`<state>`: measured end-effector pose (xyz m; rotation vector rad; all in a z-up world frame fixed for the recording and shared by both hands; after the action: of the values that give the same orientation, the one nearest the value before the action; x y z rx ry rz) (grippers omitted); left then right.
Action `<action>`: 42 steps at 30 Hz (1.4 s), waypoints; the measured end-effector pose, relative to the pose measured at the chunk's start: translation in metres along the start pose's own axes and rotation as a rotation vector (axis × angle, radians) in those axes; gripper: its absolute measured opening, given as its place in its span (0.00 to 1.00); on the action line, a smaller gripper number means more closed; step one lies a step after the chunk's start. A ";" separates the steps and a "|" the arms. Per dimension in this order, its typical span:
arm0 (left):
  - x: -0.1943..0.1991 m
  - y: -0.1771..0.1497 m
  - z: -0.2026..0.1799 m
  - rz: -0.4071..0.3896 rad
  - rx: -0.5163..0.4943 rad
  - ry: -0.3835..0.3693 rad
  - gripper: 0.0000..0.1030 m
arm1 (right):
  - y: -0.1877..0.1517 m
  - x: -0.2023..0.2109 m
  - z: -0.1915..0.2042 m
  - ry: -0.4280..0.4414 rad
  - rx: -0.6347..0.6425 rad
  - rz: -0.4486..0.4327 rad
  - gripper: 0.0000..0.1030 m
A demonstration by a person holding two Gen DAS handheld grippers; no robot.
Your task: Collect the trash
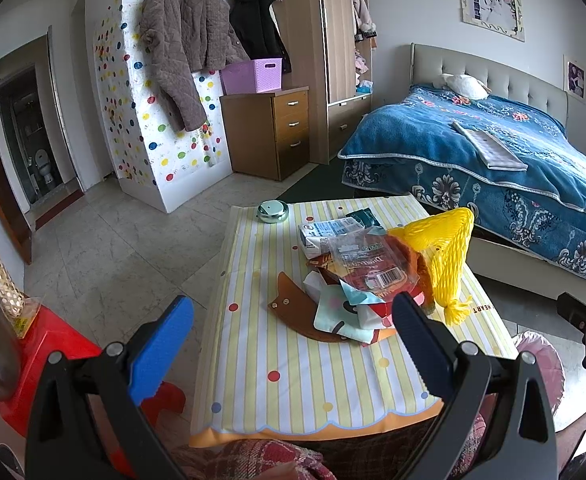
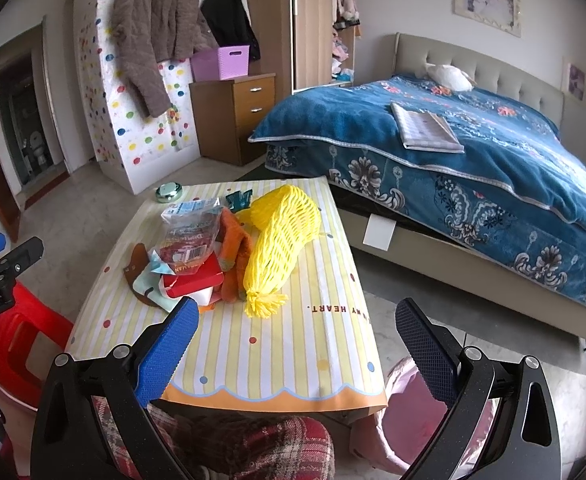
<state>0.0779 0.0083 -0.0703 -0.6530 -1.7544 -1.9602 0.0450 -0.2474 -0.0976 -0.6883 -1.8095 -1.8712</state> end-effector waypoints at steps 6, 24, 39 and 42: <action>-0.001 -0.002 -0.001 0.000 -0.002 0.002 0.94 | 0.000 -0.001 0.001 0.001 0.003 0.003 0.95; -0.001 0.001 0.000 0.000 0.003 0.002 0.94 | -0.001 -0.002 0.001 0.001 0.003 0.005 0.95; -0.001 0.001 0.000 0.000 0.004 0.005 0.94 | -0.002 -0.001 0.001 0.002 0.004 0.006 0.95; -0.001 0.001 0.000 -0.001 0.003 0.005 0.94 | -0.001 -0.001 0.001 0.002 0.004 0.006 0.95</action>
<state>0.0789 0.0079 -0.0705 -0.6462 -1.7549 -1.9571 0.0451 -0.2463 -0.0996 -0.6898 -1.8075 -1.8637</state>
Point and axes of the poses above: each gripper's, at about its wrist camera, not at the fingertips, and x roughly against the way its jaws point, z to its left, y to its top, the point moved 9 cm from there along -x, roughly the way its jaws point
